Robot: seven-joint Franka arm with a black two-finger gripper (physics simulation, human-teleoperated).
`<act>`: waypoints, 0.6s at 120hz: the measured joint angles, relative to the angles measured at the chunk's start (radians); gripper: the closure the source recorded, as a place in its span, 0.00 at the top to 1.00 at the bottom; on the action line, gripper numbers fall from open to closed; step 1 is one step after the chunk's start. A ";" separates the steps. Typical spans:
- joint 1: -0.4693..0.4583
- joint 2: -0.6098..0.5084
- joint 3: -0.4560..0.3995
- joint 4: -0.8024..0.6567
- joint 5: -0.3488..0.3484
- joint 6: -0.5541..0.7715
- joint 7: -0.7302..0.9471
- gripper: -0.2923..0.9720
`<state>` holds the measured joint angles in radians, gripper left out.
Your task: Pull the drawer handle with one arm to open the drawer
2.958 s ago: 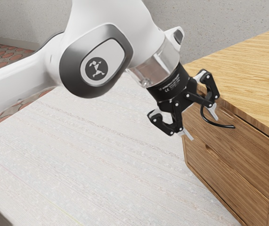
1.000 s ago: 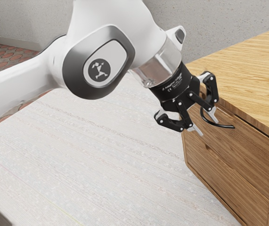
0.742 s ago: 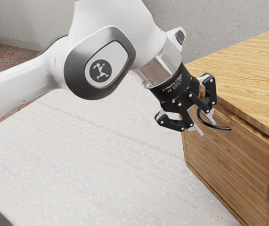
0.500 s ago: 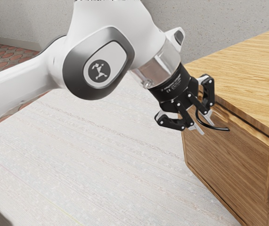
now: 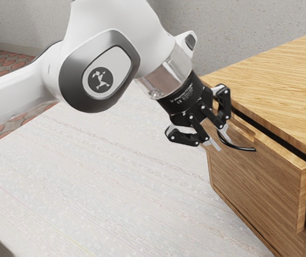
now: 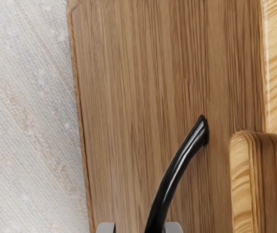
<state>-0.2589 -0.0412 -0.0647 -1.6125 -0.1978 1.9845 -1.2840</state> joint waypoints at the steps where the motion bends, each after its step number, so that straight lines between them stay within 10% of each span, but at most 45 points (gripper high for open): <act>1: 0.001 -0.001 0.000 0.000 0.000 0.000 0.000 0.25; 72: 0.025 -0.039 -0.024 -0.039 -0.004 -0.002 0.000 0.25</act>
<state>-0.2337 -0.0803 -0.0891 -1.6519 -0.2020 1.9828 -1.2844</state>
